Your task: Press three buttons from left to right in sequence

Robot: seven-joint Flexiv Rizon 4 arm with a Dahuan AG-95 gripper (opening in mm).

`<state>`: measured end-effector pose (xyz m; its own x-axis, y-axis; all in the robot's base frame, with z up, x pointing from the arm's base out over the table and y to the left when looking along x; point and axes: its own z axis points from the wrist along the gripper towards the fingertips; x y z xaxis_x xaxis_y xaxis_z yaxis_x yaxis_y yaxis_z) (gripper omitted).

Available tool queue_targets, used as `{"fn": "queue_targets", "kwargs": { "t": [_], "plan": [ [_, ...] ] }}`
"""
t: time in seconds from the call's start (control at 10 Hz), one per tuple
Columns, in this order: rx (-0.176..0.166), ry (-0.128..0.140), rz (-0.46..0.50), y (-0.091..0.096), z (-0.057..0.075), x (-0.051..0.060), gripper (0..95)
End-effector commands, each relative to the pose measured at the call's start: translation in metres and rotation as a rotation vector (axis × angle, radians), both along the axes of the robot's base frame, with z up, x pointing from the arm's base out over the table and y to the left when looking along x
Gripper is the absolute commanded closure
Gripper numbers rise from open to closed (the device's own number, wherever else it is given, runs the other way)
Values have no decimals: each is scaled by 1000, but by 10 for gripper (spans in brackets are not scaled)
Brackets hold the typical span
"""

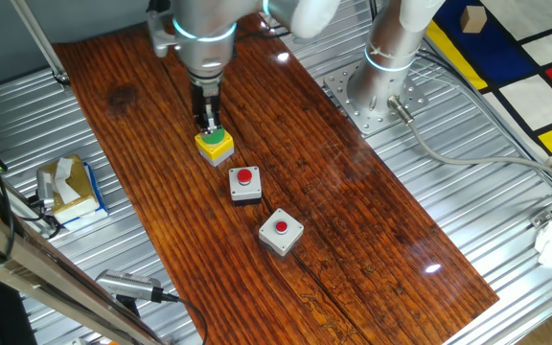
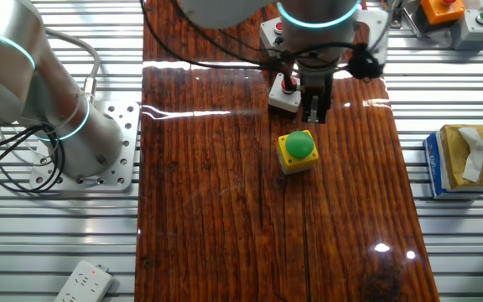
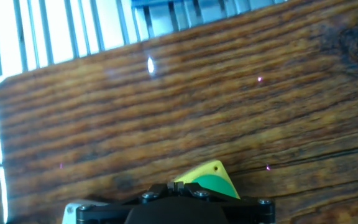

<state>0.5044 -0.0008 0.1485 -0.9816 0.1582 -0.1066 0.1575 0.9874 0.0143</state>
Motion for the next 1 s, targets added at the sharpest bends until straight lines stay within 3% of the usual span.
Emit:
{"fn": "queue_targets", "kwargs": {
  "t": [0.1, 0.3, 0.5, 0.6, 1.0],
  "plan": [
    [-4, 33, 65, -1, -1, -2, 950],
    [-10, 17, 123, -1, -1, -2, 950],
    [-3, 37, 127, -1, -2, -2, 950],
    [11, 32, 135, -2, -4, -1, 950],
    [14, 30, 200, -8, -18, 1, 950]
  ]
}}
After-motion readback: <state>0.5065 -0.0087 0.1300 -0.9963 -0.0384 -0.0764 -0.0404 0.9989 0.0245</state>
